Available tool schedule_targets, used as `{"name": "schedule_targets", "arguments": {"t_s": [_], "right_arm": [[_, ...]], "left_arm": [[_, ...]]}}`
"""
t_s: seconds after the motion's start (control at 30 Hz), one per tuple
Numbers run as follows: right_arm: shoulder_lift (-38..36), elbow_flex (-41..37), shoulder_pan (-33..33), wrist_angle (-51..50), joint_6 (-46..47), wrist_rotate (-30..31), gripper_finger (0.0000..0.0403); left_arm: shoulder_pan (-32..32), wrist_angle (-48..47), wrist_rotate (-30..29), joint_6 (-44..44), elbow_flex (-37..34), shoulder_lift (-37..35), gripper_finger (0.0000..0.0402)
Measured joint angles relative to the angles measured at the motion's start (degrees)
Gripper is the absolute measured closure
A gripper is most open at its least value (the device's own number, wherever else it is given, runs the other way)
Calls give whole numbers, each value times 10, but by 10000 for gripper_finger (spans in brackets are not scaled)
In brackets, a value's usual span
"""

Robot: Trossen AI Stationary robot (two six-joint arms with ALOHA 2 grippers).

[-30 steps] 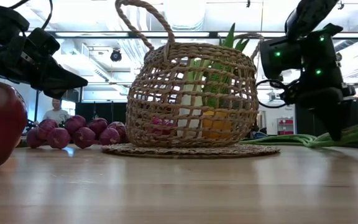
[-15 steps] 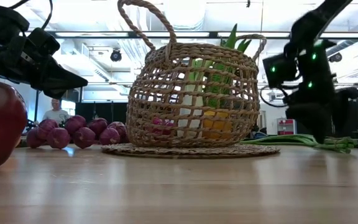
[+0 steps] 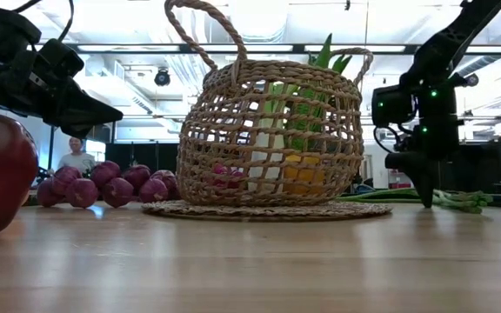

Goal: Build produce basket
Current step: Put the string beans into the basket

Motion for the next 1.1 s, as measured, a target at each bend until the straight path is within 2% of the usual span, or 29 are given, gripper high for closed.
{"name": "schedule_targets", "arguments": {"t_s": [0.23, 0.4, 0.57, 0.7, 0.8, 0.87, 0.93, 1.1], "right_arm": [[1, -43, 0, 46, 1, -1, 168], [-1, -67, 5, 65, -10, -13, 245], [-15, -61, 56, 40, -29, -25, 326], [-37, -42, 112, 1, -29, -32, 369], [-51, -29, 142, -28, -14, -32, 377], [-59, -25, 152, -46, -8, -51, 365], [-67, -22, 157, -51, -8, -65, 340], [-83, -17, 156, -50, -20, -54, 251]], "left_arm": [[0, 0, 0, 0, 0, 0, 402], [0, 0, 0, 0, 0, 0, 402], [0, 0, 0, 0, 0, 0, 402], [0, 0, 0, 0, 0, 0, 402], [0, 0, 0, 0, 0, 0, 402], [0, 0, 0, 0, 0, 0, 402], [0, 0, 0, 0, 0, 0, 402], [0, 0, 0, 0, 0, 0, 402]]}}
